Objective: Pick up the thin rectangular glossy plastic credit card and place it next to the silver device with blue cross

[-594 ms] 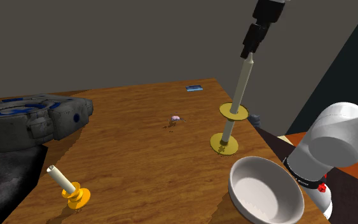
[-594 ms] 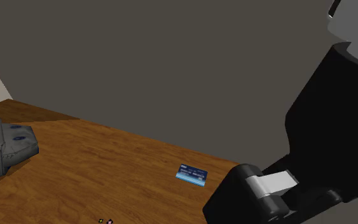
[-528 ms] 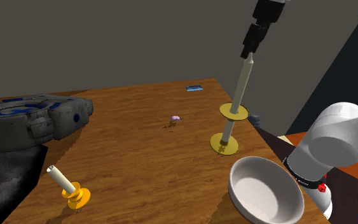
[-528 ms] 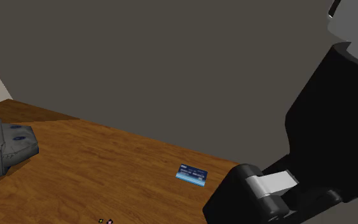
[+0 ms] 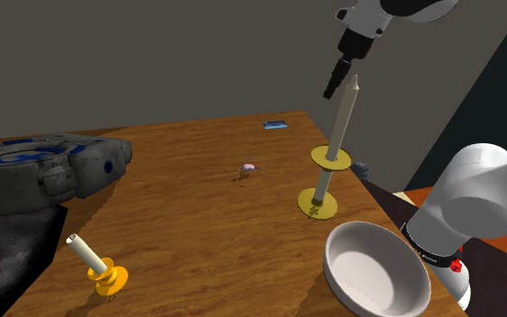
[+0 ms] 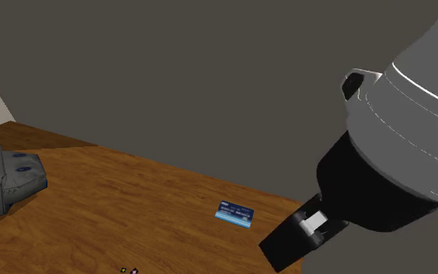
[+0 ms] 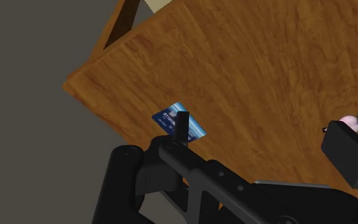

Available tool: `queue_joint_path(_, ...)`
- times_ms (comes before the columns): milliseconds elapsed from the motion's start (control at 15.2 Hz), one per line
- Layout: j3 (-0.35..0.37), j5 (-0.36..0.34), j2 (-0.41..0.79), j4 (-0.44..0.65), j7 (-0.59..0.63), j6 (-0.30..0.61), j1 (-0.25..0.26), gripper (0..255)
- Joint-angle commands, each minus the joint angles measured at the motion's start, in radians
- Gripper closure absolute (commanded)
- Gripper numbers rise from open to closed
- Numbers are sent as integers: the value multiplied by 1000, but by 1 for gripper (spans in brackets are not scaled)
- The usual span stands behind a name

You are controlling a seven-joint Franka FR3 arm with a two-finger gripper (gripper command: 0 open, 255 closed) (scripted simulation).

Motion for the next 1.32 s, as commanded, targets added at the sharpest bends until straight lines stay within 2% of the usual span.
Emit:
queue_joint_path(0,-51,18,39,-25,-108,89,33,0)
queue_joint_path(264,-162,91,158,-29,-332,241,126,0)
queue_joint_path(462,-254,182,264,-2,-523,329,217,0)
queue_joint_path(660,-351,315,383,49,-737,383,322,0)
queue_joint_path(924,-463,555,569,154,-1055,380,446,0)
queue_joint_path(990,-473,598,603,175,-1107,370,456,0)
queue_joint_path(1254,-464,660,651,174,-1146,397,466,0)
